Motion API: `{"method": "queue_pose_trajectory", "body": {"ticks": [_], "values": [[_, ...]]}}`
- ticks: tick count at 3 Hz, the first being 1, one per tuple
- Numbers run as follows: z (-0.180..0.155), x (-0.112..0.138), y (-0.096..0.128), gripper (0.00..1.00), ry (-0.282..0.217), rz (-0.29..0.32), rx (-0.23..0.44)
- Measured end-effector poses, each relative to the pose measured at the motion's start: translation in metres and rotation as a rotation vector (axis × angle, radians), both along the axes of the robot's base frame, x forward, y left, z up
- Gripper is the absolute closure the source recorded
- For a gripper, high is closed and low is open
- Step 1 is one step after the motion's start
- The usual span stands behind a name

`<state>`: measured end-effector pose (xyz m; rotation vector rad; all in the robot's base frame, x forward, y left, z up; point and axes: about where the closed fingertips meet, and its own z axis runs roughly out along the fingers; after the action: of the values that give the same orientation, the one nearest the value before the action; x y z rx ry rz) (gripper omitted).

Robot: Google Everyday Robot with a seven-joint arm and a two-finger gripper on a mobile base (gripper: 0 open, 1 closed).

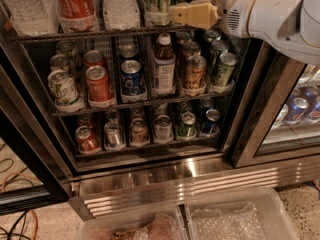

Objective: Pick redbull can from top shelf of fridge

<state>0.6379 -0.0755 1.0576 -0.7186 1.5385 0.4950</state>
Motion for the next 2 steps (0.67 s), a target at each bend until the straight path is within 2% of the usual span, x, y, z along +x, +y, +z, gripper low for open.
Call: {"method": "queue_pose_trajectory", "body": {"ticks": [1, 2], "values": [[-0.0021, 0.0042, -0.0067, 0.22, 0.005, -0.079, -0.003], [0.0020, 0.0073, -0.0076, 0.40, -0.005, -0.127, 0.007]]}}
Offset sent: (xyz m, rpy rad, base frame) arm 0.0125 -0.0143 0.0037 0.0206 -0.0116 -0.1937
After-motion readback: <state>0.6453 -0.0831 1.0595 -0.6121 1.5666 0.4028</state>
